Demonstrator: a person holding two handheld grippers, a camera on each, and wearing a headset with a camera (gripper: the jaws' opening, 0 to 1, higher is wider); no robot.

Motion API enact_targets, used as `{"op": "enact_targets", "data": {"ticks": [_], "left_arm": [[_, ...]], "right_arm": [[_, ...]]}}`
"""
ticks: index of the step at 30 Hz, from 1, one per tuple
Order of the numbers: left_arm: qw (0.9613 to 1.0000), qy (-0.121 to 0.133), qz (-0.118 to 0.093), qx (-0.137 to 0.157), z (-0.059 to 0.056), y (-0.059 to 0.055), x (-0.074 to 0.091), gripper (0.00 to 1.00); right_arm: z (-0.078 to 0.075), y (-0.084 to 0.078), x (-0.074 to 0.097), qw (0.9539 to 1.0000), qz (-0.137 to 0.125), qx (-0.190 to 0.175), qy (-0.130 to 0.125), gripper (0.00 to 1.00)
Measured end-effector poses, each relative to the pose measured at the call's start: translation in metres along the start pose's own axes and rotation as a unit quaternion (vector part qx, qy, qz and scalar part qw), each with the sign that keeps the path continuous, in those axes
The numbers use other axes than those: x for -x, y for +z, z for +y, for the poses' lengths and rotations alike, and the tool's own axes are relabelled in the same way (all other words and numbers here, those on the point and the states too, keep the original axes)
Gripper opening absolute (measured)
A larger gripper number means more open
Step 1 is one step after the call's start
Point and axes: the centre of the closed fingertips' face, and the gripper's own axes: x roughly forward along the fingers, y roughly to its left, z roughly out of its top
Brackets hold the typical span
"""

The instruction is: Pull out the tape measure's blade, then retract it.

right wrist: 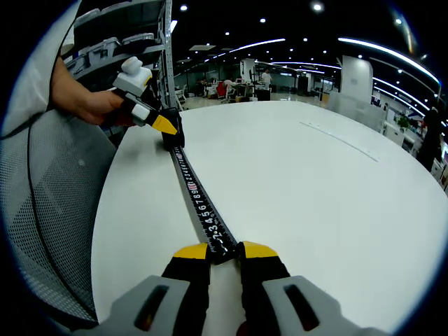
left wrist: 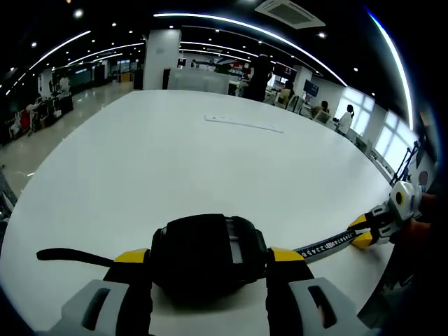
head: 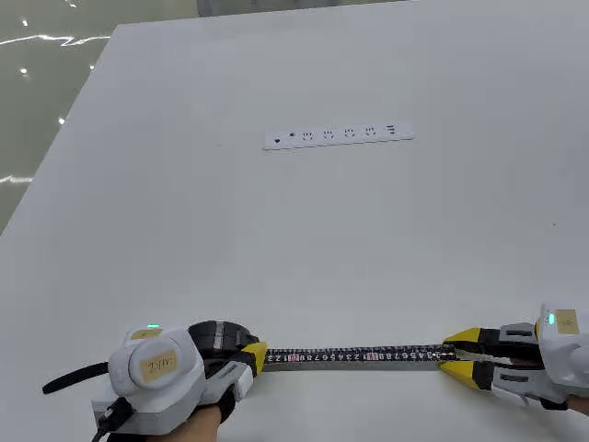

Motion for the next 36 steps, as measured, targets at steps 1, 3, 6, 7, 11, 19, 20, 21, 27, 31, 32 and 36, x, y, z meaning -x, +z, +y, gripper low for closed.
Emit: {"op": "enact_targets", "data": {"ticks": [1,3,6,7,11,19,20,21,27,31,32,36], "left_arm": [[1.0000,0.001,0.000,-0.002,0.000,0.000,0.000,0.63],[1.0000,0.001,0.001,-0.001,0.000,-0.001,0.000,0.64],[1.0000,0.000,0.002,0.000,0.000,-0.001,0.001,0.63],[1.0000,0.000,0.003,0.001,0.000,-0.001,0.001,0.63],[1.0000,-0.002,0.005,0.000,0.001,-0.001,0.001,0.63],[0.9997,-0.002,0.024,-0.002,0.001,-0.002,0.000,0.62],[0.9997,-0.001,0.026,-0.001,0.001,-0.002,0.000,0.62],[0.9996,-0.001,0.028,-0.001,0.001,-0.002,0.000,0.61],[0.9994,-0.001,0.036,0.000,0.001,-0.003,0.001,0.61],[0.9994,-0.002,0.034,0.000,0.001,-0.003,0.001,0.60],[0.9994,-0.003,0.034,0.001,0.001,-0.003,0.001,0.60],[0.9994,-0.004,0.034,0.002,0.001,-0.003,0.002,0.60]], "right_arm": [[0.000,0.000,0.000,1.0000,0.001,0.000,0.000,0.15],[0.000,0.000,0.000,1.0000,0.002,-0.001,0.000,0.15],[-0.001,0.000,0.000,1.0000,0.001,-0.002,0.000,0.15],[-0.001,0.000,0.000,1.0000,0.001,-0.002,0.000,0.15],[-0.001,0.000,-0.001,1.0000,0.003,-0.001,0.000,0.15],[0.000,0.001,-0.001,1.0000,0.005,-0.002,0.007,0.14],[0.000,0.002,-0.001,1.0000,0.005,-0.001,0.007,0.14],[0.000,0.002,-0.001,0.9999,0.005,0.001,0.009,0.14],[0.008,0.010,-0.004,0.9995,-0.009,0.002,0.030,0.13],[0.015,0.019,-0.016,0.9991,-0.007,0.015,0.039,0.13],[0.015,0.021,-0.017,0.9990,-0.012,0.012,0.042,0.13],[0.022,0.027,-0.026,0.9985,-0.016,0.015,0.051,0.13]]}}
